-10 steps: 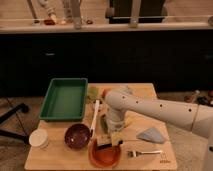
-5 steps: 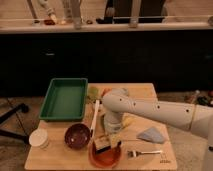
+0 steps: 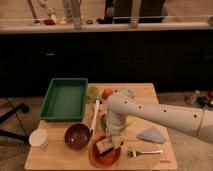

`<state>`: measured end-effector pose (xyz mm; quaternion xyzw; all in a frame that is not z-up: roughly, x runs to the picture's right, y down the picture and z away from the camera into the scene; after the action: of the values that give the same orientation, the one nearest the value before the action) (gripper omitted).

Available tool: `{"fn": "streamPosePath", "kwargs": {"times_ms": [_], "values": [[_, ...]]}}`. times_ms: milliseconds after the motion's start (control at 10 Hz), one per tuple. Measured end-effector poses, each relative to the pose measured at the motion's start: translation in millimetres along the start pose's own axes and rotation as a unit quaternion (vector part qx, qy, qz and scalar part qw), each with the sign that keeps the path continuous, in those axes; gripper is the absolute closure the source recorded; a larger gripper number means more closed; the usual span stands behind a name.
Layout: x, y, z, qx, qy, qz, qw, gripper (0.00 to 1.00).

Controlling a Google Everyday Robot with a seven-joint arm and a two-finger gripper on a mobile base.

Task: Place eraser in red bowl

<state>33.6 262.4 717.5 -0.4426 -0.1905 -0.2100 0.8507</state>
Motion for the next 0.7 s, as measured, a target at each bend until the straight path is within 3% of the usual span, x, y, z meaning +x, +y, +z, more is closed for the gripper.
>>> {"fn": "streamPosePath", "kwargs": {"times_ms": [700], "values": [[-14.8,-12.6,8.1,-0.021,-0.002,-0.089,0.9958,1.00]]}}
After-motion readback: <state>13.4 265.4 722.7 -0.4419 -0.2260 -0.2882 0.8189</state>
